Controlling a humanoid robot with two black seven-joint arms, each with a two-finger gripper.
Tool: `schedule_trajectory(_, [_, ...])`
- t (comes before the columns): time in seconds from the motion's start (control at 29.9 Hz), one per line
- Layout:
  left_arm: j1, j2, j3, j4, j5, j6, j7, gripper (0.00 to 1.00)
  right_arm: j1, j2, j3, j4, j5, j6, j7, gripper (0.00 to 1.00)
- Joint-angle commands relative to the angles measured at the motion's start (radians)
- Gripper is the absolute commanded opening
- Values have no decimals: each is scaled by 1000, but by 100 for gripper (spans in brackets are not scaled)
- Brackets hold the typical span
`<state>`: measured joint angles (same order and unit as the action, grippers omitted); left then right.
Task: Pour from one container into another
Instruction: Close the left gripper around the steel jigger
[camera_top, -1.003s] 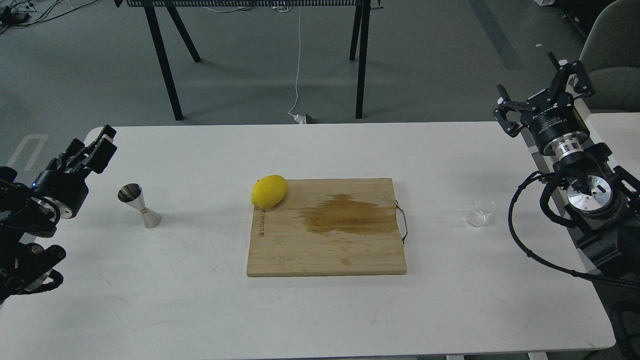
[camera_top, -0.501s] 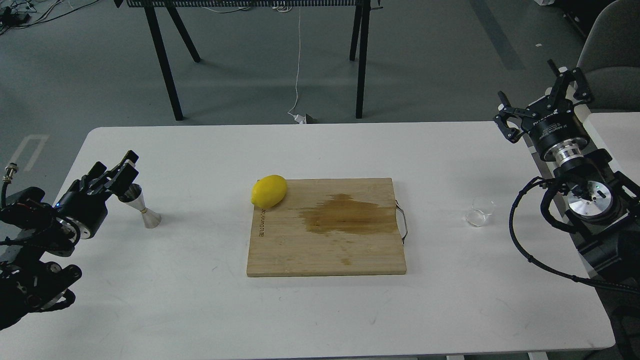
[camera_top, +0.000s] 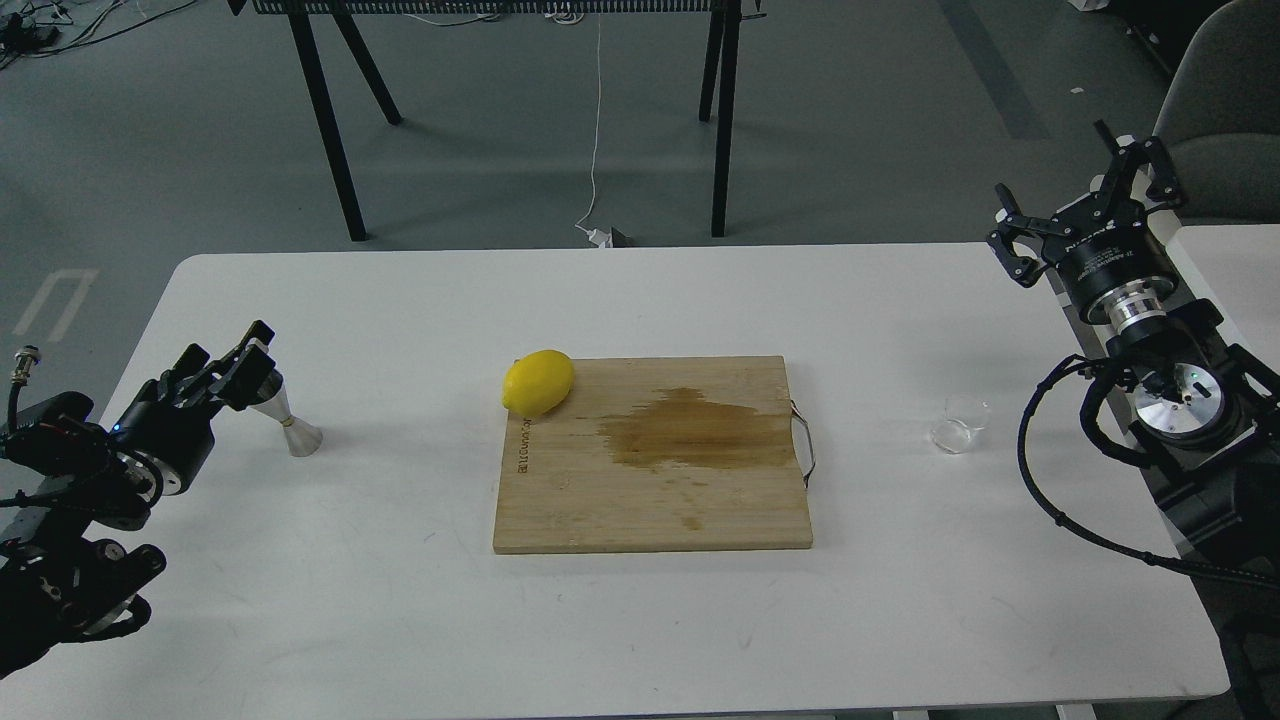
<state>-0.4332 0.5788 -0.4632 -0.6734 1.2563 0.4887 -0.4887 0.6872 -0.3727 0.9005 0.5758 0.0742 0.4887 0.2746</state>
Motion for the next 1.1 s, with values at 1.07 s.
schedule_trajectory(1.07, [13, 101, 51, -34, 67, 0, 0, 100, -25, -2, 9, 1, 1, 0, 3, 100])
